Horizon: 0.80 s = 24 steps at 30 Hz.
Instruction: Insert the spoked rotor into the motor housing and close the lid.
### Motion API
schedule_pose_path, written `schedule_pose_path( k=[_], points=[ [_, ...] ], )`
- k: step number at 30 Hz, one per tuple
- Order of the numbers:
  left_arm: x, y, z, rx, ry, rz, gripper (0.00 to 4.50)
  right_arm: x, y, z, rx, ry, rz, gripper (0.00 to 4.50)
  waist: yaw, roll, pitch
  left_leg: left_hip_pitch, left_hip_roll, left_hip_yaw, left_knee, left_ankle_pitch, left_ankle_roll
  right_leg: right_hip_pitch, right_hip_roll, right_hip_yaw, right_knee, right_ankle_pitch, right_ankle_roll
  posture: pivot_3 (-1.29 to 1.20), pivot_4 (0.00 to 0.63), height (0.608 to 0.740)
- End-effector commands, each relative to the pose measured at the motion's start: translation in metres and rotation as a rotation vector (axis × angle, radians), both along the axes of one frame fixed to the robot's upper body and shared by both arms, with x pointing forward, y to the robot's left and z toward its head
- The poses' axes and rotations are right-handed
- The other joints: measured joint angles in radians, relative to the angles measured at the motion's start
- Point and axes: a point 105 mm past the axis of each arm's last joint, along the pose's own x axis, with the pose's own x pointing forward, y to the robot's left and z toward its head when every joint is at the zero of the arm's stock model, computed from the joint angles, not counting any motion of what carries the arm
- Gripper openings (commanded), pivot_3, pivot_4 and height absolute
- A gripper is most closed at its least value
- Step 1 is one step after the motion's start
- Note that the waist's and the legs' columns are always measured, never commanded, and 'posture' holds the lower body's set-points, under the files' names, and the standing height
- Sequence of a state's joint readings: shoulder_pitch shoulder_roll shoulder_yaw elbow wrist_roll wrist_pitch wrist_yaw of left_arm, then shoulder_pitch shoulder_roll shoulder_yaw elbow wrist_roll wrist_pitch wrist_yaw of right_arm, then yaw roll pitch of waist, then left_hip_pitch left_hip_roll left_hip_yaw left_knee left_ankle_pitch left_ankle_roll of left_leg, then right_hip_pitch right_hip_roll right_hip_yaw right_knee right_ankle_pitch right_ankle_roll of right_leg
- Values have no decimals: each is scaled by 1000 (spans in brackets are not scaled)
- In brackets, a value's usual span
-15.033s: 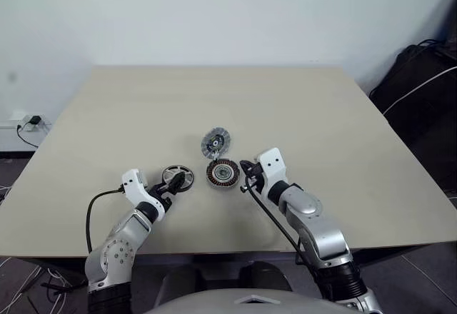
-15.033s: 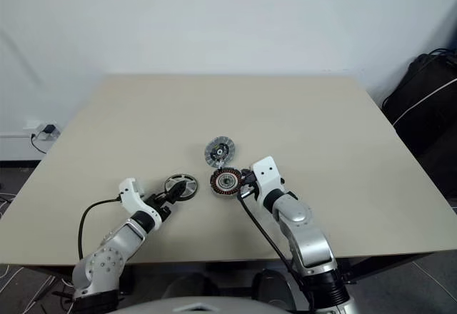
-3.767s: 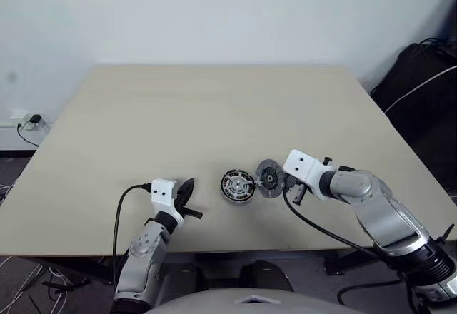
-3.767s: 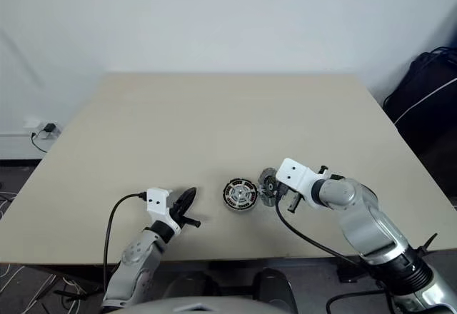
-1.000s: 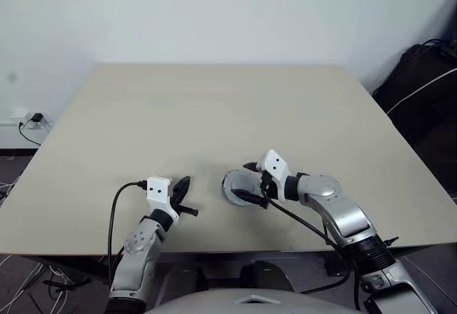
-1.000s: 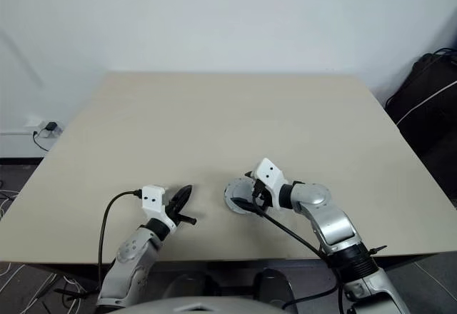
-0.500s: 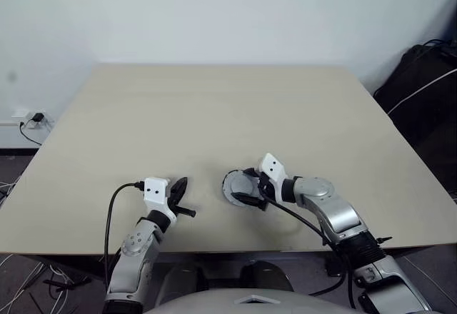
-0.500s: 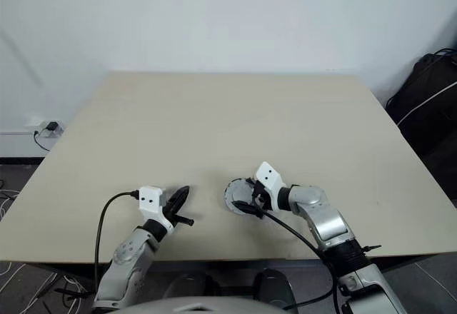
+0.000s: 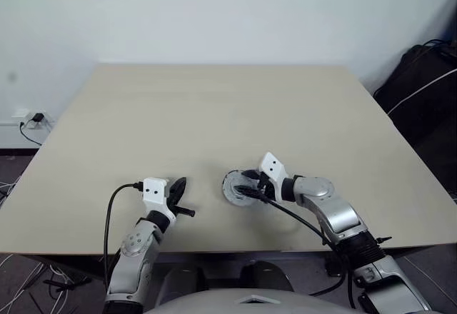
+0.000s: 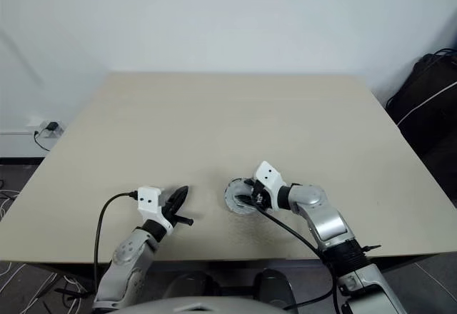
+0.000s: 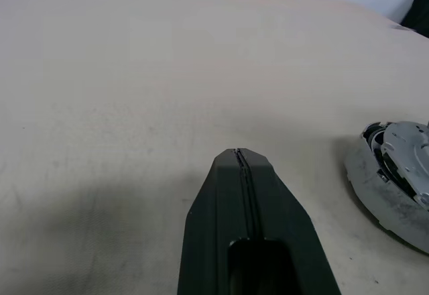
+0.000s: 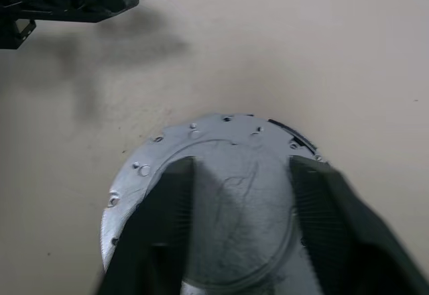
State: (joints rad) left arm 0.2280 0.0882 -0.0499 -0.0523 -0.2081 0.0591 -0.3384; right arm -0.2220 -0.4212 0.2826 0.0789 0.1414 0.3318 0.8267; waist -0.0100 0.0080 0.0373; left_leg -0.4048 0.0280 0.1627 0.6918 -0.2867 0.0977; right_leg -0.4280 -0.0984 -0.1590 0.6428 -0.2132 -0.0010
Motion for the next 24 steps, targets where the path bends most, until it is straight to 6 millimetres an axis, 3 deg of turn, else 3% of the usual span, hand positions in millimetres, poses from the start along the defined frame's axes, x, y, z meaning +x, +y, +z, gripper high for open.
schedule_pose_path(
  k=[1,7,8,10,18,24],
  points=[
    [4,-3,18,-13,-69,-6,0,4,0,10,20,-46,-7,1271,0,0,0,0,0,0,0,0,0,0,0,0,0,0,0,0,0,740],
    [4,-4,17,-16,-66,-9,0,1,-1,14,39,-20,3,1271,0,0,0,0,0,0,0,0,0,0,0,0,0,0,0,0,0,740],
    [4,-5,17,-17,-65,-9,0,1,-1,15,42,-18,8,1449,0,0,0,0,0,0,0,0,0,0,0,0,0,0,0,0,0,740],
    [4,-4,16,-18,-63,-9,0,0,0,16,46,-21,15,1865,0,0,0,0,0,0,0,0,0,0,0,0,0,0,0,0,0,740],
    [4,-4,16,-17,-61,-8,0,-1,1,15,18,-36,40,4467,0,0,0,0,0,0,0,0,0,0,0,0,0,0,0,0,0,740],
    [4,-3,16,-17,-61,-4,0,-2,2,13,7,-30,57,4467,0,0,0,0,0,0,0,0,0,0,0,0,0,0,0,0,0,740]
  ],
)
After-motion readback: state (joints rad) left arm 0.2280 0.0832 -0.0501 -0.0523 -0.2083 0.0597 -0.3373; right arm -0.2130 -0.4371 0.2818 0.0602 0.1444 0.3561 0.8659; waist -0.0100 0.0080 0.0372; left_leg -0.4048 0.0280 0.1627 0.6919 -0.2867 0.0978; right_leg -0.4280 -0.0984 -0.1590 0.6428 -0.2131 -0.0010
